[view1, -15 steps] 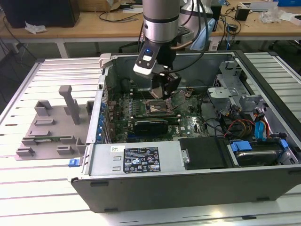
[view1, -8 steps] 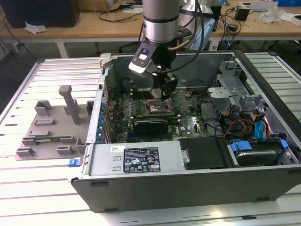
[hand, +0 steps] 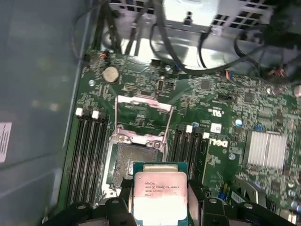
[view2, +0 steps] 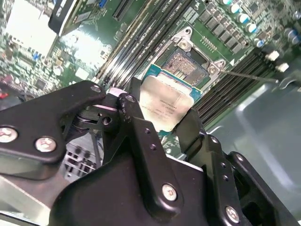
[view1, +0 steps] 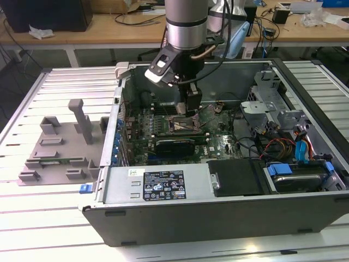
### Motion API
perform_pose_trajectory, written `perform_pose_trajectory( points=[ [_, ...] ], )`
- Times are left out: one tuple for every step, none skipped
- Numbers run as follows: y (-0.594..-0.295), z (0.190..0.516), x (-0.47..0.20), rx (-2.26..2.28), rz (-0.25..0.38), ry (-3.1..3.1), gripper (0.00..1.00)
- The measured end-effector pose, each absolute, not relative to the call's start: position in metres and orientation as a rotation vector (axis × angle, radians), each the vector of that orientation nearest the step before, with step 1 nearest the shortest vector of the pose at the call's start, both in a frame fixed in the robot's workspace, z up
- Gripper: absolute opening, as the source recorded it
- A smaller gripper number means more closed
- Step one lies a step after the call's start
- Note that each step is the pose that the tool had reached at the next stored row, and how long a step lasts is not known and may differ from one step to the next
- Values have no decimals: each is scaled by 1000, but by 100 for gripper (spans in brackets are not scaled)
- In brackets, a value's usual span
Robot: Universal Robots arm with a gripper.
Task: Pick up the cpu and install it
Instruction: 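Place the cpu into insertion slot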
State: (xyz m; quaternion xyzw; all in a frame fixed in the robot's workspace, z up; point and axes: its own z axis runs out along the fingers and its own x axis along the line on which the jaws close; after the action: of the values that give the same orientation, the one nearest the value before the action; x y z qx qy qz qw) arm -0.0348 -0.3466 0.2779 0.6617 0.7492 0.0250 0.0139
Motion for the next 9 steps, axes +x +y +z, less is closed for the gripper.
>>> perform_pose_trajectory(
  points=[
    [-347, 278, -35, 2081, 77, 2315, 55],
    [-347, 278, -35, 2109, 77, 2288, 55],
    [-347, 278, -35, 2138, 76, 2260, 55],
    [-347, 277, -35, 2157, 76, 2241, 55],
    [-346, 276, -35, 2167, 75, 2231, 55],
    [-344, 274, -35, 2173, 76, 2226, 55],
    [-340, 270, -35, 2173, 76, 2226, 55],
    [-335, 268, -35, 2172, 75, 2225, 55],
    [-331, 264, -35, 2172, 74, 2225, 55]
  ],
)
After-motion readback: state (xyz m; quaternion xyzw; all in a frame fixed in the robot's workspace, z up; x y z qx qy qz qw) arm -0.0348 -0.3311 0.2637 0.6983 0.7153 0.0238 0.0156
